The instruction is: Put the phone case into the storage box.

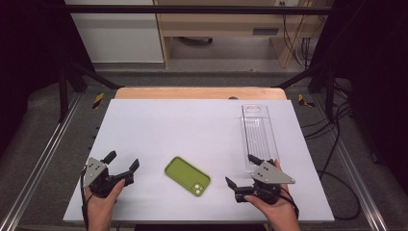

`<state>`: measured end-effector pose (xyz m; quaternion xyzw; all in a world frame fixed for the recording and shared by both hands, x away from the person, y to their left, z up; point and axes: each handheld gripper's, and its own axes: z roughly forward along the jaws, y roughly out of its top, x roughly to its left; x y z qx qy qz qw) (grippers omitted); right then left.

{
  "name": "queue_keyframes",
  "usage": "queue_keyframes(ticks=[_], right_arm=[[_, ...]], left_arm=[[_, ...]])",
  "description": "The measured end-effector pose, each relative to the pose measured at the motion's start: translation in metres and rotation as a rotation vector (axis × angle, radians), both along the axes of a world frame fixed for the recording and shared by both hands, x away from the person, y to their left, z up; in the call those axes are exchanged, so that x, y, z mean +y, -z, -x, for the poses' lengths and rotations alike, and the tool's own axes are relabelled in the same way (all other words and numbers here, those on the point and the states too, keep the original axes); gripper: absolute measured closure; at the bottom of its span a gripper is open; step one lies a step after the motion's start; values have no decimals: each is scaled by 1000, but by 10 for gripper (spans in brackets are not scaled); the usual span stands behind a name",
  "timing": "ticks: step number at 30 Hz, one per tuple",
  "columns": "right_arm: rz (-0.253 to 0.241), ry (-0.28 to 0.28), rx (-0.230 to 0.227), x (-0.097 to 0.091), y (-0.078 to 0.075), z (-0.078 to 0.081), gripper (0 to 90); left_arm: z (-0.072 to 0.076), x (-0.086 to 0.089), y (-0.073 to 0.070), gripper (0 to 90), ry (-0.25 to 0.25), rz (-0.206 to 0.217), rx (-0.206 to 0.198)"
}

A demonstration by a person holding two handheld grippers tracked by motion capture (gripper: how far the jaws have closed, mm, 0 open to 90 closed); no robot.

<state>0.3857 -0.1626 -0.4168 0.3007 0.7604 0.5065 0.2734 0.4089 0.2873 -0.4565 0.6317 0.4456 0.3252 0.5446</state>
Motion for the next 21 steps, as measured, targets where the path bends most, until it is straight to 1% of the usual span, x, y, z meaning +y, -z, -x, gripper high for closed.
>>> queue_keyframes(ticks=[1,3,5,6,8,10,13,17,21], right_arm=[[16,-16,9,6,0,-1,32],[45,-42,55,16,1,-5,35],[64,-70,89,26,2,-8,39],[79,-78,110,32,4,-10,43],[107,-95,136,42,7,-13,43],[117,-100,156,51,9,-16,44],[144,-106,193,64,15,-22,49],[169,-132,240,79,24,-28,51],[213,-151,287,93,36,-32,52]], left_arm=[[0,-1,0,66,3,-1,-7],[0,-1,0,61,9,-8,-13],[0,-2,0,56,16,-12,-18],[0,-2,0,54,18,-14,-20],[0,-3,0,50,27,-16,-26],[0,-3,-1,46,31,-14,-28],[0,-4,0,42,36,-15,-28],[-2,-5,0,41,38,-17,-28],[-2,-5,0,41,42,-15,-29]])
